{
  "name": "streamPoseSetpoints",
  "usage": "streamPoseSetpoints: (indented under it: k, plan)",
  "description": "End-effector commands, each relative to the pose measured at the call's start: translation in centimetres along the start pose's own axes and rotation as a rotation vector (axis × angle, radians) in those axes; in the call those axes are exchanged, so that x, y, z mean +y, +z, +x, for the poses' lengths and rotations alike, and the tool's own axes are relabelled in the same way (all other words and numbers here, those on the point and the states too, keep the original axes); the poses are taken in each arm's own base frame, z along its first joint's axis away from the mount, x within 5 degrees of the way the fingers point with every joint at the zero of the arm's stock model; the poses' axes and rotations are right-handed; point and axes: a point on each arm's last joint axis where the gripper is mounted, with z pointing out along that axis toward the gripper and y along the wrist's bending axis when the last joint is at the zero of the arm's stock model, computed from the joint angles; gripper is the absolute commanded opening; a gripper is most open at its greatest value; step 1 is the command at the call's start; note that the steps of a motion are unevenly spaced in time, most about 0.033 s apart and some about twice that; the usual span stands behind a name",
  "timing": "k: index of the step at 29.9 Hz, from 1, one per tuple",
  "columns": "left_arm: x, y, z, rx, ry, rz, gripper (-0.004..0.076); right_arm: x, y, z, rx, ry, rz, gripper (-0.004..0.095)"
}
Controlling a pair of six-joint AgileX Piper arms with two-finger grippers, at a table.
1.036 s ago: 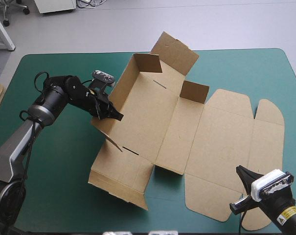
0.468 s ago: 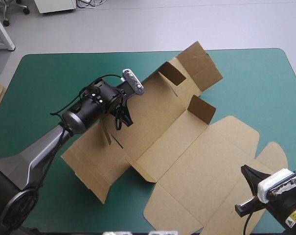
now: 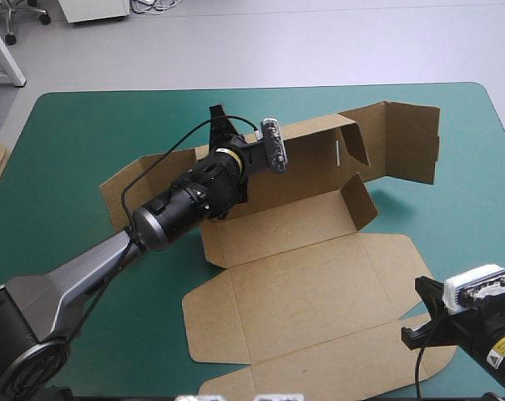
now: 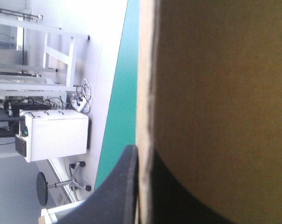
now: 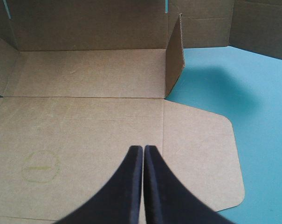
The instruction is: Fold the box
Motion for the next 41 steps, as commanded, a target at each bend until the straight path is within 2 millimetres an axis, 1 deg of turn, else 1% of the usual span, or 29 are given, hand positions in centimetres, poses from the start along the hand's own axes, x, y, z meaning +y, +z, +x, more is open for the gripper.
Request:
streamPoseSetpoints:
  k: [1, 4, 8, 13, 15, 19, 23, 28, 30, 32, 35, 41]
  plan:
    - [1.9, -2.9, -1.3, -0.096, -0.006, -0.104, -0.001, -0.1, -0.4, -2.4, -0.056, 0.028, 0.029, 0.0013]
    - [1.0, -3.5, -2.3, -0.116, -0.048, -0.137, -0.001, -0.4, -0.5, -3.5, -0.042, 0.047, 0.078, 0.0011]
    - [-1.1, -3.8, -3.6, -0.119, 0.041, -0.227, -0.001, -0.6, -0.3, -5.2, -0.041, 0.024, 0.125, 0.0011]
    - [-3.0, -4.0, -4.1, -0.114, 0.056, -0.245, -0.001, -0.6, 0.5, -7.6, -0.021, 0.007, 0.148, 0.0007]
    - [-3.5, -4.0, -4.0, -0.095, 0.066, -0.301, -0.001, -0.5, 1.1, -8.6, 0.008, 0.001, 0.16, 0.0002]
    - [-4.9, -3.7, -3.2, -0.04, 0.145, -0.392, -0.001, -0.4, 2.1, -10.3, 0.066, -0.021, 0.166, 0.0002]
    - [-7.1, -3.8, -2.2, -0.004, 0.171, -0.44, -0.001, -0.1, 3.0, -11.6, 0.08, -0.046, 0.149, 0.0002]
    - [-10.3, -4.9, -1.5, -0.089, 0.246, -0.487, -0.001, 0.0, 3.1, -13.2, 0.048, -0.07, 0.153, 0.0002]
    - [-11.1, -5.2, -1.2, -0.1, 0.262, -0.472, -0.001, 0.0, 3.1, -14.3, 0.029, -0.081, 0.166, 0.0002]
    - [-11.4, -5.3, -1.1, -0.093, 0.269, -0.475, -0.001, -0.1, 3.2, -15.6, 0.018, -0.094, 0.186, 0.0001]
    - [-11.2, -5.4, -1.0, -0.083, 0.263, -0.487, -0.001, -0.2, 3.7, -17.5, 0.055, -0.115, 0.221, -0.0001]
    - [-11.1, -5.5, -1.0, -0.087, 0.255, -0.488, -0.001, -0.4, 6.0, -21.2, 0.136, -0.164, 0.281, -0.0002]
